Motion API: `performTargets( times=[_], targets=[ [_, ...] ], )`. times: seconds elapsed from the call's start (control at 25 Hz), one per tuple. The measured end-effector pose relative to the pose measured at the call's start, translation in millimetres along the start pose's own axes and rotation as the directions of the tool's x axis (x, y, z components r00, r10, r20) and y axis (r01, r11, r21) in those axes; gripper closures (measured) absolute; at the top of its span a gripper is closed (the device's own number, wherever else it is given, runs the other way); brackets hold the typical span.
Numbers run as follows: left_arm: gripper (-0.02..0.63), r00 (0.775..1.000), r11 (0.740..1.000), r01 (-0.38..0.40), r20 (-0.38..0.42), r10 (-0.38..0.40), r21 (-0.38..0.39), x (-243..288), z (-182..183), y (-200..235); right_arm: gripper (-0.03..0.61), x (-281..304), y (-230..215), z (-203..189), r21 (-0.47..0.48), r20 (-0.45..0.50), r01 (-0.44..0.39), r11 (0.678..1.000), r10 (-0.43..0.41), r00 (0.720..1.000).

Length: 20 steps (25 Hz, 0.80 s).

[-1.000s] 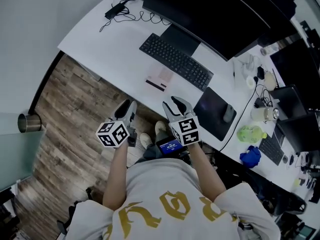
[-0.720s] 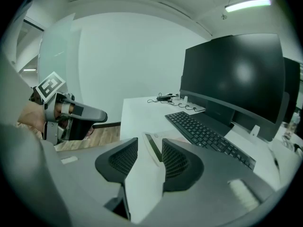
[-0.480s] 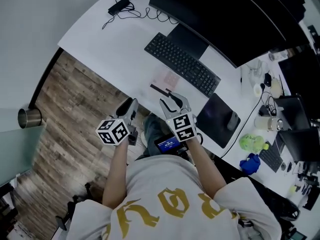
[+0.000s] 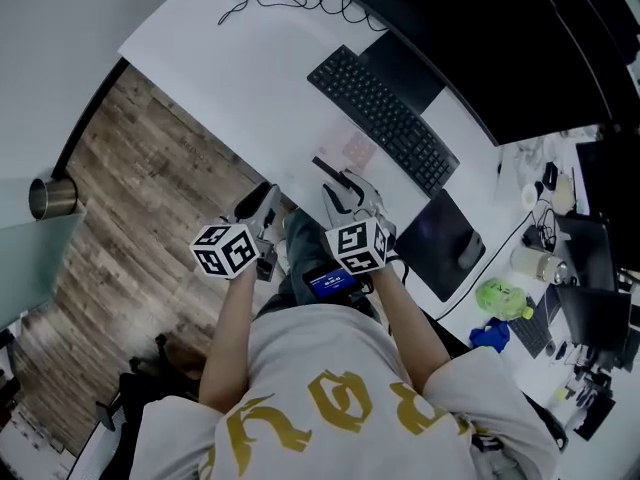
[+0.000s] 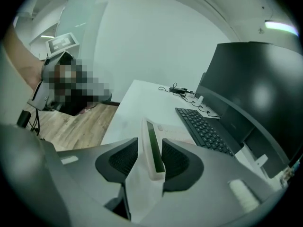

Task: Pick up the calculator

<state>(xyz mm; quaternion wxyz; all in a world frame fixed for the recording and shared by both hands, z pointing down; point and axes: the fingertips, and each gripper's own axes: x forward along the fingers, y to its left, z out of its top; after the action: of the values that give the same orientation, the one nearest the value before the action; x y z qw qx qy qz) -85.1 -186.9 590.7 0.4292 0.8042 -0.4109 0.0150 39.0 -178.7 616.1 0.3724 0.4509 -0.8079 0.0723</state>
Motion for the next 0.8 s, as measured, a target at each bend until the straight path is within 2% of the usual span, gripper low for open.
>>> performTargets(
  times=[0.44,0.8],
  targets=[
    [0.517,0.999,0.999,-0.036,0.014,0.037,-0.033,0.1,-1.2,19.7,0.408,21.3,-2.0,3.0,-0.153,0.01,0.072,0.986,-0.071,0.997],
    [0.56,1.0,0.998,-0.025,0.004,0.025,-0.059,-3.2,-7.2,22.3,0.419,29.3,-0.1,-0.9,-0.185,0.01,0.104,0.977,-0.104,0.995]
  ],
)
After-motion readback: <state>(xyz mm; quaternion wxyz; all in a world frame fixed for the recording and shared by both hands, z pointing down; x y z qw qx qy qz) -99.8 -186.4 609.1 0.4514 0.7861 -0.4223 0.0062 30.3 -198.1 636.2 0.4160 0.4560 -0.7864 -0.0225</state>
